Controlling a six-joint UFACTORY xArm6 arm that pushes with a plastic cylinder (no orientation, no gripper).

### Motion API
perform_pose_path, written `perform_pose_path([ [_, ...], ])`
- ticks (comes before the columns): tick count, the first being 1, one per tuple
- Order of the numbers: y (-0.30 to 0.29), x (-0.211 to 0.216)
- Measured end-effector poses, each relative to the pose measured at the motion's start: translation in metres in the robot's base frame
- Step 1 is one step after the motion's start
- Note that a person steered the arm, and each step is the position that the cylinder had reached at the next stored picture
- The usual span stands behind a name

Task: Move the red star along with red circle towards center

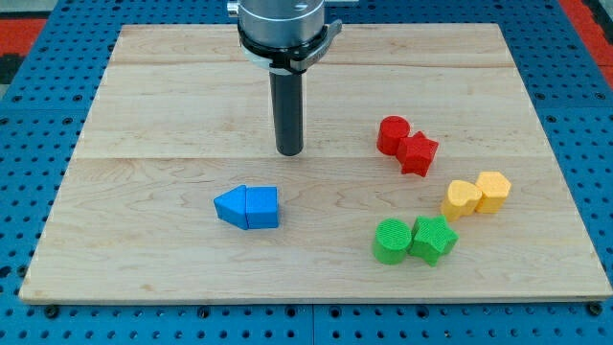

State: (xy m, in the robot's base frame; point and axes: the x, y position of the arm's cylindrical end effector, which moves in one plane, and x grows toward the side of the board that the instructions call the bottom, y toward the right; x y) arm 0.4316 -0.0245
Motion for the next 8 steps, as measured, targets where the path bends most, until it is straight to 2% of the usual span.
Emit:
perform_pose_path([
  [1,0.015,0.011],
  [2,0.032,0.056],
  [3,0.076,0.064],
  [4,0.15,0.052],
  [5,0.181,0.019],
  [6,0.135,-0.03],
  [8,0.128,-0.095],
])
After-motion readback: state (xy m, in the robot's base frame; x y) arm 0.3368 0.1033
